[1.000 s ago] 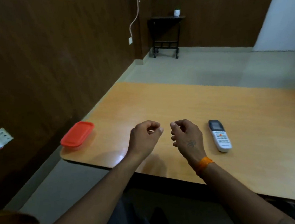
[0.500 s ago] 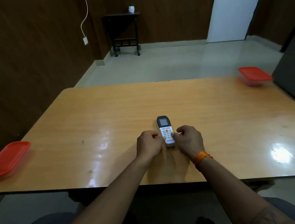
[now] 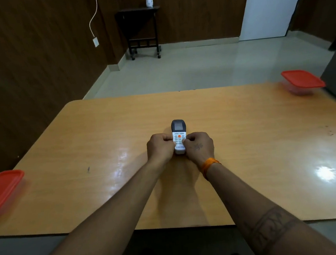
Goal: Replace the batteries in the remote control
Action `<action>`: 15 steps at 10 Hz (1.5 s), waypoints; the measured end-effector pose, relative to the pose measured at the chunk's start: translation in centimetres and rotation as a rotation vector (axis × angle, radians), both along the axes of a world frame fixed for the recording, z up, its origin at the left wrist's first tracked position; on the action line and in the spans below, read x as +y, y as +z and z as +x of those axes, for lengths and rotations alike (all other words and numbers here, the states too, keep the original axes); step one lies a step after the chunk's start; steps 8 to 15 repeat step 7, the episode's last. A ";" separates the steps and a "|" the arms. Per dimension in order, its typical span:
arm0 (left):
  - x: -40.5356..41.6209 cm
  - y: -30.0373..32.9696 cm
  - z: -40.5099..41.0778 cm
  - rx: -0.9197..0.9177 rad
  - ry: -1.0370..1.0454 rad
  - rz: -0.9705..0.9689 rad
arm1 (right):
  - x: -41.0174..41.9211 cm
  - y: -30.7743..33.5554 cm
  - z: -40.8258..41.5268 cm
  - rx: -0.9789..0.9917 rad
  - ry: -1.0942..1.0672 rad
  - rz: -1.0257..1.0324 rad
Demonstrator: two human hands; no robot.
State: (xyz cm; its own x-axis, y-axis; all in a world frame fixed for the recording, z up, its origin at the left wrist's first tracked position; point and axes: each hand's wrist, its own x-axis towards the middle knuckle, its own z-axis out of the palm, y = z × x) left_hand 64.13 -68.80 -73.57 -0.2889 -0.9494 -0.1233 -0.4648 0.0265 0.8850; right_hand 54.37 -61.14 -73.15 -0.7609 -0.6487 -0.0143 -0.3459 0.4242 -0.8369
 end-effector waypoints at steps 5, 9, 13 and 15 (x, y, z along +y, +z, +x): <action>-3.5 -1.3 1.5 0.034 0.006 -0.039 | -2.7 -1.0 0.2 -0.052 -0.047 -0.028; -6.4 0.7 1.2 0.229 -0.117 -0.193 | -4.6 0.8 -2.9 0.045 -0.029 -0.264; -6.4 0.7 1.2 0.229 -0.117 -0.193 | -4.6 0.8 -2.9 0.045 -0.029 -0.264; -6.4 0.7 1.2 0.229 -0.117 -0.193 | -4.6 0.8 -2.9 0.045 -0.029 -0.264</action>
